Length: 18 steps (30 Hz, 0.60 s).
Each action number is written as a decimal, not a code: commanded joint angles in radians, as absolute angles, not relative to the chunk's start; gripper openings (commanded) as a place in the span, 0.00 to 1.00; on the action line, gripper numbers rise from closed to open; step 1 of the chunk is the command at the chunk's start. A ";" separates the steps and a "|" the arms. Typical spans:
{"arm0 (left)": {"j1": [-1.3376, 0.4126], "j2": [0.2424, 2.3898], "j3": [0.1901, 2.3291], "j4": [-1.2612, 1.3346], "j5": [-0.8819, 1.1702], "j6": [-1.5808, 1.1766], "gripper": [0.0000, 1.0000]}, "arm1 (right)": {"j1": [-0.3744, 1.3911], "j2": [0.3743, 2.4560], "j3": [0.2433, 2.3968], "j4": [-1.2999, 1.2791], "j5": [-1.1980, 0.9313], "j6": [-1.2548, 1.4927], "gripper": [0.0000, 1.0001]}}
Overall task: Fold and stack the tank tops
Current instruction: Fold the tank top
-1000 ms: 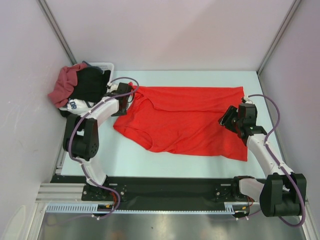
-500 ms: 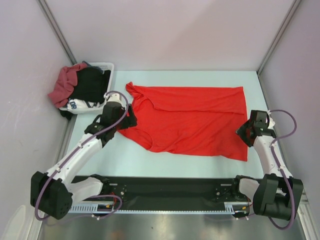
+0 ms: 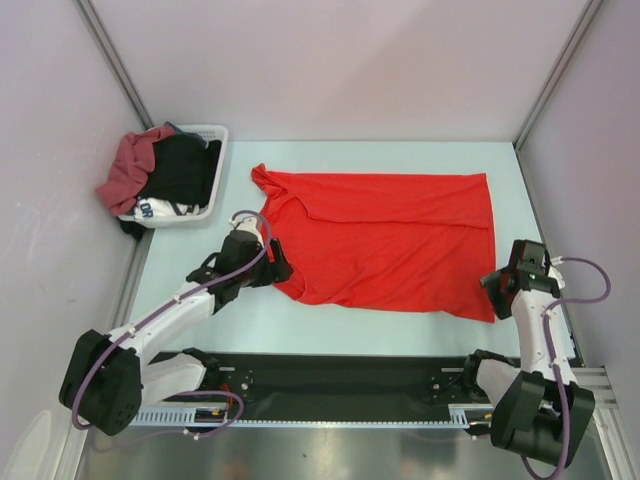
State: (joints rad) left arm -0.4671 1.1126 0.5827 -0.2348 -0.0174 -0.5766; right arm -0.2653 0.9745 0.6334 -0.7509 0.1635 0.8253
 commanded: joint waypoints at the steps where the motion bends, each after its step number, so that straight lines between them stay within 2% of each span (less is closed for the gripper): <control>1: -0.491 1.107 0.569 -0.118 0.043 -0.614 0.81 | -0.340 0.943 0.583 -0.752 0.151 0.856 0.60; 5: -0.489 1.126 0.564 -0.104 0.074 -0.614 0.81 | -0.402 0.989 0.551 -0.712 0.112 0.864 0.53; 13: -0.489 1.170 0.589 -0.144 0.061 -0.597 0.82 | -0.403 1.124 0.511 -0.592 0.149 0.894 0.55; 15: -0.491 1.181 0.586 -0.129 0.070 -0.604 0.82 | -0.406 1.150 0.517 -0.580 0.198 0.903 0.46; 18: -0.491 1.195 0.589 -0.130 0.066 -0.606 0.82 | -0.413 1.167 0.523 -0.561 0.235 0.908 0.23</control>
